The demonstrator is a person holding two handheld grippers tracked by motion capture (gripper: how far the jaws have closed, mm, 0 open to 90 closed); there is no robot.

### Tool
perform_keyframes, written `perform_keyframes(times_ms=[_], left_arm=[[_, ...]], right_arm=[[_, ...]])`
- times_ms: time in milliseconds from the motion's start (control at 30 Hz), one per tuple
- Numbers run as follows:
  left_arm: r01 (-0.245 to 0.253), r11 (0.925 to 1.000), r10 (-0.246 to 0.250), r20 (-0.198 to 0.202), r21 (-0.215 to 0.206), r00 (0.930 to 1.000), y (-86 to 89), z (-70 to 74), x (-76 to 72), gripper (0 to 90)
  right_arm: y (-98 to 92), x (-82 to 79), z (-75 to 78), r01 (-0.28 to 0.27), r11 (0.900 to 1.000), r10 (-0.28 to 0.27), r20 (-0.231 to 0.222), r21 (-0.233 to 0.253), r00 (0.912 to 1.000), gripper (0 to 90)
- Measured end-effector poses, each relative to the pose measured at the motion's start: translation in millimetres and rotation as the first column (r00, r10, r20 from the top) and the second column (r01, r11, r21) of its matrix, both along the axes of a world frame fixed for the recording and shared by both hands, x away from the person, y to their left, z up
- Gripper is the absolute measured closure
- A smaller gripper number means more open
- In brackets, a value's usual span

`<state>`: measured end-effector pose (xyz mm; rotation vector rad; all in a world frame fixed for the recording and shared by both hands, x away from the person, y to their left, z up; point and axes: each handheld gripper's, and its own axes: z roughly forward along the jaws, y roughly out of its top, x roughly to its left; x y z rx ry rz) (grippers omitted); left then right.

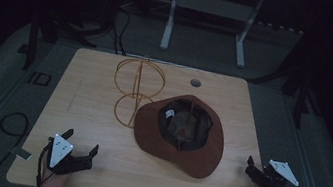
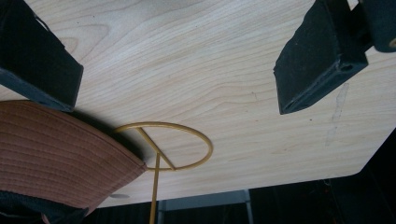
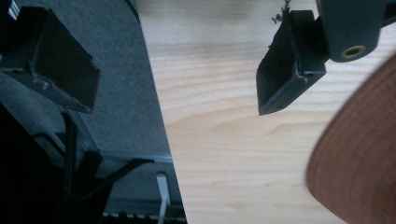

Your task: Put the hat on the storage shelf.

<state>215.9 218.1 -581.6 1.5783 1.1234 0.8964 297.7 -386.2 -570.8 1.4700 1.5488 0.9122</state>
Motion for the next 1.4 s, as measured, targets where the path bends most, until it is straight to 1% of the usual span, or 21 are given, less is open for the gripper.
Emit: perform_keyframes(times_ms=[67, 167, 300, 333, 433, 467, 533, 567, 600, 633, 700, 833, 867, 900, 967, 1033, 1133, 1200, 1233, 1333, 1400], left_arm=[[-0.001, 0.9999, 0.001, 0.002, -0.012, 1.0000, -0.3, 0.3, -0.4, 1.6], [0.004, 0.9996, -0.004, 0.006, -0.029, 1.0000, -1.4, 0.5, -0.8, 1.7], [0.017, 0.9996, -0.017, 0.011, -0.022, 0.9998, -4.5, 0.8, -2.3, 1.6], [0.020, 0.9996, -0.019, 0.008, -0.021, 0.9998, -6.0, 0.9, -2.7, 1.6], [0.032, 0.9994, -0.031, 0.017, -0.016, 0.9994, -8.9, 1.3, -3.8, 1.6], [0.032, 0.9994, -0.032, 0.017, -0.010, 0.9993, -9.8, 1.6, -4.4, 1.6], [0.039, 0.9991, -0.038, 0.019, -0.014, 0.9991, -11.7, 2.6, -5.5, 1.6], [0.035, 0.9993, -0.035, 0.018, -0.015, 0.9992, -12.6, 2.9, -5.9, 1.6], [0.033, 0.9994, -0.033, 0.016, -0.011, 0.9993, -13.4, 3.2, -6.4, 1.6], [0.034, 0.9994, -0.034, 0.009, -0.009, 0.9994, -14.6, 3.3, -7.0, 1.6], [0.045, 0.9989, -0.045, 0.010, -0.010, 0.9989, -16.3, 3.2, -7.8, 1.6], [0.073, 0.9966, -0.073, 0.021, -0.037, 0.9971, -18.1, 3.7, -8.9, 1.6], [0.077, 0.9963, -0.076, 0.021, -0.038, 0.9969, -18.5, 3.7, -9.0, 1.6], [0.077, 0.9967, -0.076, 0.013, -0.028, 0.9970, -19.0, 3.8, -8.9, 1.6], [0.079, 0.9967, -0.079, 0.006, -0.015, 0.9968, -19.4, 3.3, -8.8, 1.7], [0.093, 0.9948, -0.093, 0.010, -0.041, 0.9956, -19.4, 3.1, -8.9, 1.6], [0.097, 0.9939, -0.096, 0.019, -0.052, 0.9952, -19.4, 3.9, -9.5, 1.6], [0.101, 0.9938, -0.100, 0.011, -0.048, 0.9949, -19.4, 3.7, -9.1, 1.6], [0.100, 0.9940, -0.100, 0.007, -0.045, 0.9950, -19.9, 3.4, -8.9, 1.6], [0.111, 0.9929, -0.111, 0.001, -0.043, 0.9938, -21.5, 2.9, -8.0, 1.7], [0.117, 0.9922, -0.117, 0.001, -0.041, 0.9931, -22.8, 3.1, -7.9, 1.7]], right_arm=[[0.8, 1.4, -0.1, 0.004, 1.000, -0.004, -0.024, -0.009, 0.9997, 13.2], [3.8, 1.2, -0.3, -0.019, 1.000, 0.018, -0.032, -0.017, 0.9993, 13.2], [7.3, 1.2, -0.1, -0.038, 0.999, 0.037, -0.043, -0.025, 0.9984, 13.1], [9.8, 0.9, 1.1, -0.055, 0.998, 0.054, -0.055, -0.021, 0.9970, 13.1], [11.6, 0.1, 2.5, -0.069, 0.998, 0.069, -0.051, -0.010, 0.9964, 13.0], [13.1, 0.0, 4.2, -0.073, 0.997, 0.073, -0.062, -0.005, 0.9954, 12.9], [16.3, -0.7, 8.5, -0.103, 0.994, 0.105, -0.060, 0.023, 0.9927, 12.4], [22.4, -0.2, 14.8, -0.134, 0.991, 0.134, -0.076, 0.011, 0.9881, 12.1], [22.4, -0.2, 14.8, -0.134, 0.991, 0.134, -0.076, 0.011, 0.9881, 12.1], [30.3, 0.9, 23.2, -0.166, 0.986, 0.165, -0.081, -0.001, 0.9829, 11.7], [33.2, 1.4, 26.2, -0.176, 0.984, 0.174, -0.082, -0.008, 0.9813, 10.5], [46.6, 3.6, 42.5, -0.209, 0.978, 0.207, -0.063, -0.021, 0.9763, 10.9], [49.3, 5.0, 46.6, -0.226, 0.974, 0.225, -0.075, -0.014, 0.9716, 13.6], [51.9, 7.0, 50.7, -0.238, 0.971, 0.237, -0.095, -0.003, 0.9669, 13.5], [60.9, 13.2, 59.3, -0.264, 0.964, 0.263, -0.093, 0.004, 0.9602, 13.5], [63.9, 15.3, 61.5, -0.272, 0.962, 0.272, -0.084, 0.002, 0.9587, 13.5], [73.9, 22.4, 67.7, -0.303, 0.953, 0.302, -0.077, -0.009, 0.9503, 14.6], [79.9, 29.1, 70.7, -0.347, 0.938, 0.346, -0.099, 0.005, 0.9331, 16.6], [84.4, 32.8, 71.9, -0.354, 0.935, 0.352, -0.108, -0.003, 0.9297, 17.4], [95.0, 39.3, 74.7, -0.360, 0.932, 0.355, -0.104, -0.030, 0.9289, 18.2], [103.8, 49.3, 80.7, -0.375, 0.927, 0.371, -0.101, -0.026, 0.9232, 17.6]])
